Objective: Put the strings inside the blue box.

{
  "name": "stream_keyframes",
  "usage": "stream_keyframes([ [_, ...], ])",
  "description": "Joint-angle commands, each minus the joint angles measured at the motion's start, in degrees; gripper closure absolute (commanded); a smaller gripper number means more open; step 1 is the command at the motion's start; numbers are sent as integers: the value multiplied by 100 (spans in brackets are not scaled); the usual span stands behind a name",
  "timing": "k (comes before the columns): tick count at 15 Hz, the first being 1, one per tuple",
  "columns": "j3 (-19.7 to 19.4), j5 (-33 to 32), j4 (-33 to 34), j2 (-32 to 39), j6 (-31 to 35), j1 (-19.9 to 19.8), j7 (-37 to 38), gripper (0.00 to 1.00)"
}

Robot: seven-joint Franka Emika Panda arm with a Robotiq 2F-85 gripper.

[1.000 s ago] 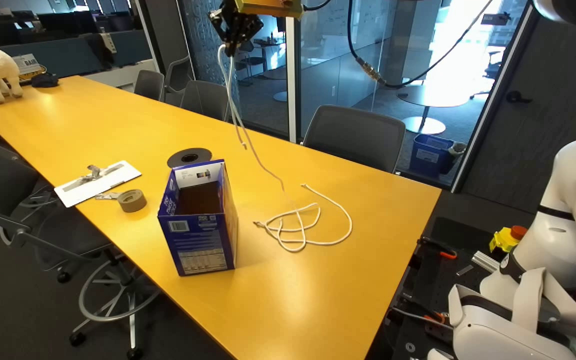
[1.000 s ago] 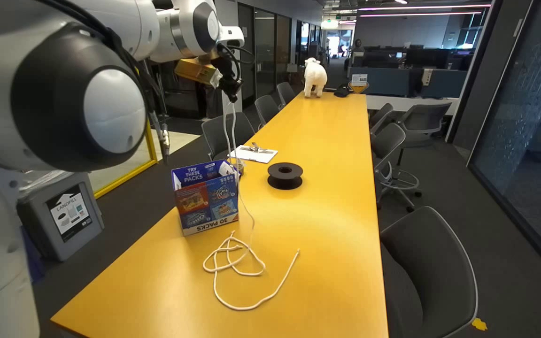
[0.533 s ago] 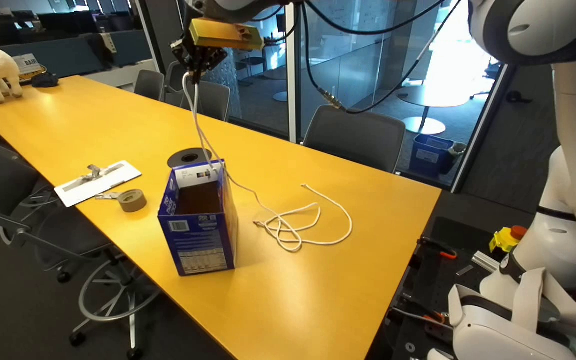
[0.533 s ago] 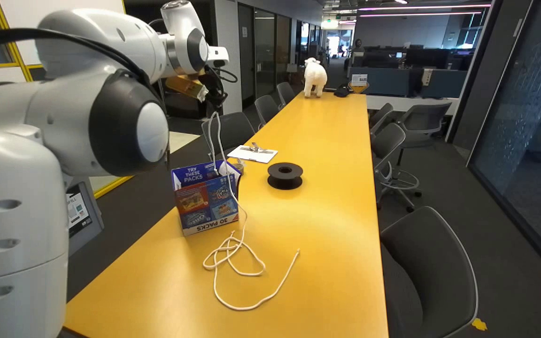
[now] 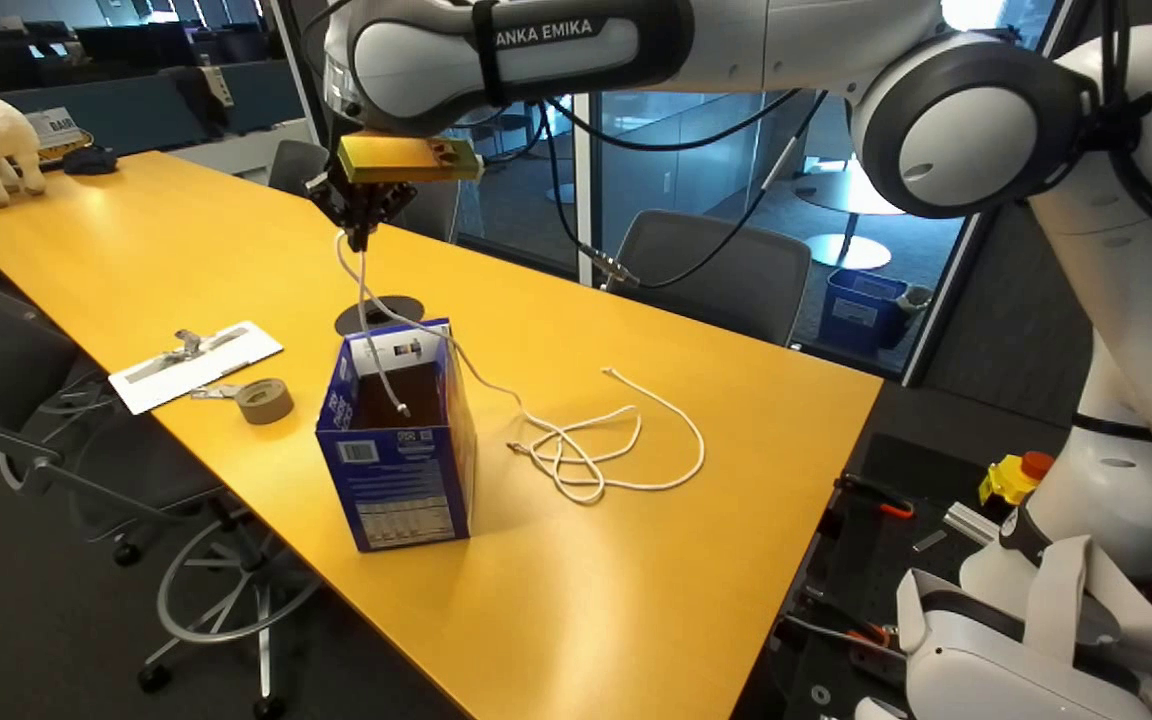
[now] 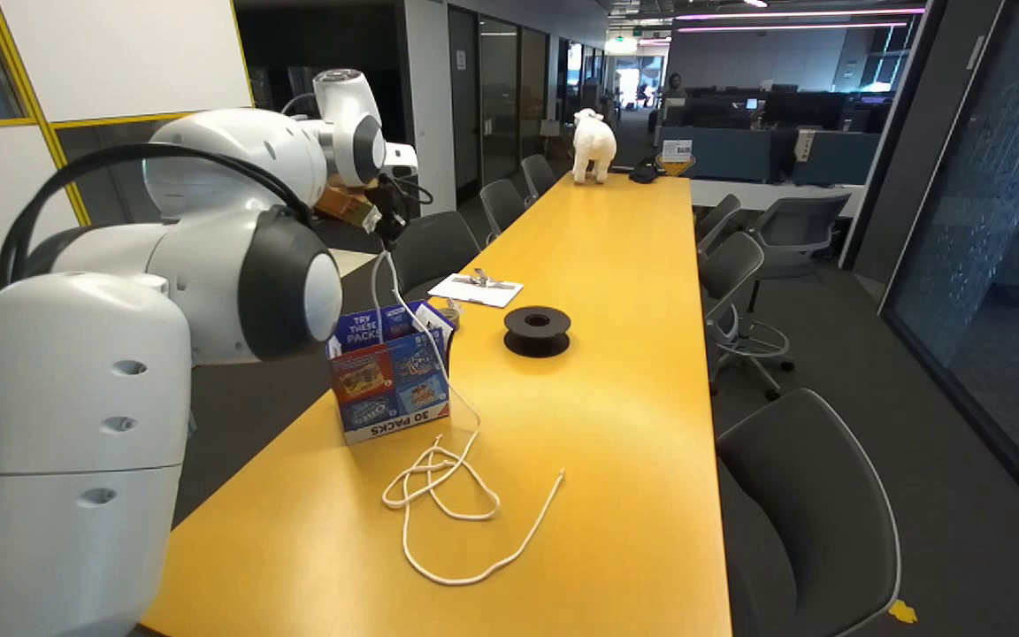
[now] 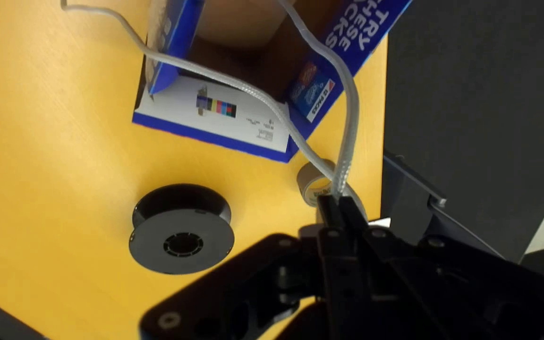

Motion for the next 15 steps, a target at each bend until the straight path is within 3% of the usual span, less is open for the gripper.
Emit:
stream_keyframes([
  [1, 153, 202, 586, 517, -479, -49, -349, 99],
  [5, 241, 345, 707, 756, -904, -122, -651, 99],
  [6, 252, 362, 731, 786, -983, -140, -698, 71],
  [8, 267, 375, 765, 819, -1143, -177, -801, 65],
  [15, 136, 246, 389, 486, -1411, -317, -795, 12],
])
